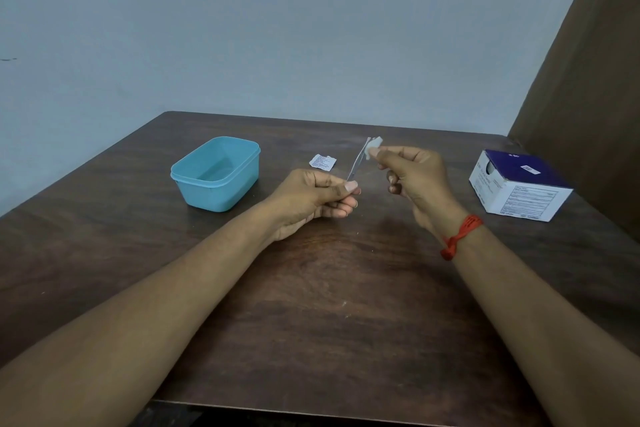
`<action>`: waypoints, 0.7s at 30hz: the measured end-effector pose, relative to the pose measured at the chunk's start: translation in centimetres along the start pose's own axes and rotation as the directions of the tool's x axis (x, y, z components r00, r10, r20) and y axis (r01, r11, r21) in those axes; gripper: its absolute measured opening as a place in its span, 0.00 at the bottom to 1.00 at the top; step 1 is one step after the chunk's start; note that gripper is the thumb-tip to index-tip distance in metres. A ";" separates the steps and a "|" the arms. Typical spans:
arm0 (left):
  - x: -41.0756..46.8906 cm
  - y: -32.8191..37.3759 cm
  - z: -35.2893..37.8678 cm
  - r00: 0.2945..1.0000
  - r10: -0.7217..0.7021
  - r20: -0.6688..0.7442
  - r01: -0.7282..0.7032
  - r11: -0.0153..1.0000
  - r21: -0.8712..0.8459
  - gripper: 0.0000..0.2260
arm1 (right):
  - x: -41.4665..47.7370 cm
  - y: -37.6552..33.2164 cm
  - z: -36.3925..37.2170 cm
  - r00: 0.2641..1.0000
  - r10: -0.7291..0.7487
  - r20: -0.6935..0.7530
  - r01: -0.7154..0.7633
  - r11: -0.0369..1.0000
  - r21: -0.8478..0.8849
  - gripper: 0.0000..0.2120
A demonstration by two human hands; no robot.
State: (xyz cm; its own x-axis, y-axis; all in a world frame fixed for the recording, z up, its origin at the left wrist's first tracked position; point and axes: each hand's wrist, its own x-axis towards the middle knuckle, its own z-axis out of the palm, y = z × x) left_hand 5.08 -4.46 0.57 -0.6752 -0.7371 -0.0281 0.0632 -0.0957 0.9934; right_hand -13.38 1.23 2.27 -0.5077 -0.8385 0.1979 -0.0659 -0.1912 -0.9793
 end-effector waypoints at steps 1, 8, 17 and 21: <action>0.0 0.0 0.1 1.000 0.001 -0.008 -0.001 1.000 0.000 0.08 | -0.1 0.0 0.1 1.000 0.004 0.008 -0.004 1.000 -0.004 0.05; 0.0 0.0 0.3 0.999 0.005 -0.037 -0.005 1.000 -0.005 0.08 | 0.0 0.1 0.1 1.000 0.018 0.006 -0.018 0.999 0.029 0.06; 0.0 0.1 0.4 0.999 -0.002 -0.037 0.002 1.000 0.001 0.08 | -0.1 0.4 0.2 1.000 0.024 0.018 -0.025 1.000 0.008 0.06; -0.1 0.1 0.5 0.999 -0.004 -0.038 0.005 1.000 0.019 0.08 | 0.0 0.4 0.3 0.999 0.019 0.031 -0.020 1.000 0.018 0.07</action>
State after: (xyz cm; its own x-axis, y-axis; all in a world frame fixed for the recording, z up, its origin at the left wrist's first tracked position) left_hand 4.80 -4.07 0.71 -0.6473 -0.7614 -0.0360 0.0462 -0.0864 0.9952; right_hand -13.10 1.02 1.89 -0.4823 -0.8572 0.1804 -0.0402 -0.1840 -0.9821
